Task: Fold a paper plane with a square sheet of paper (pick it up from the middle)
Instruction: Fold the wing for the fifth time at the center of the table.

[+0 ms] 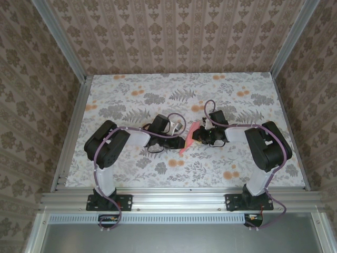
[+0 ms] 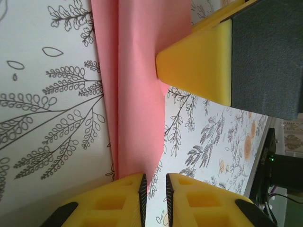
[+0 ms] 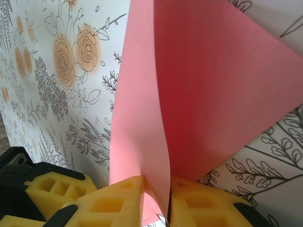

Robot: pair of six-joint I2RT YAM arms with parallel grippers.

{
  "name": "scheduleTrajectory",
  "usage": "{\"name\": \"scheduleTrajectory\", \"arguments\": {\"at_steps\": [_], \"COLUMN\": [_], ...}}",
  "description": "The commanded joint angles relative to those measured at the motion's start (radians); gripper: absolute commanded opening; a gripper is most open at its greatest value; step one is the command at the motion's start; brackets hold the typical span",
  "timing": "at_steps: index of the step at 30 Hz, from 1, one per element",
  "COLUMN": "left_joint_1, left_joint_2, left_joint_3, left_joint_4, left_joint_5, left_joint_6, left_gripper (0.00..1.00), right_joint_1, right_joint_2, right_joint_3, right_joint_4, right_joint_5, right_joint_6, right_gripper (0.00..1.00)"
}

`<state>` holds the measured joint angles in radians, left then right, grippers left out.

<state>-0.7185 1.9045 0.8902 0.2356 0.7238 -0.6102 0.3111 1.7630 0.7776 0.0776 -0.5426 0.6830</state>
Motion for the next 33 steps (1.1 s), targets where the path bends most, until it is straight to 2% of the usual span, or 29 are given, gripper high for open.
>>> {"name": "scheduleTrajectory", "arguments": {"at_steps": [1,17,33], "left_joint_1": [-0.011,-0.051,-0.061], "left_joint_2": [0.022,0.002,-0.014], "left_joint_3": [0.027,0.074,0.075], "left_joint_4": [-0.005,-0.158,-0.138], "left_joint_5": [-0.014,-0.142,-0.213], "left_joint_6": [-0.005,0.050,-0.042], "left_gripper": [0.21,0.14,0.14], "right_joint_1": [-0.005,-0.004,-0.005], "right_joint_2": [0.035,0.023,0.018], "right_joint_3": [0.005,0.009,0.001], "right_joint_4": [-0.056,-0.065,-0.044], "right_joint_5": [0.038,0.039,0.026], "right_joint_6": [-0.022,-0.026,-0.046], "right_gripper": [0.21,0.23,0.25]}}
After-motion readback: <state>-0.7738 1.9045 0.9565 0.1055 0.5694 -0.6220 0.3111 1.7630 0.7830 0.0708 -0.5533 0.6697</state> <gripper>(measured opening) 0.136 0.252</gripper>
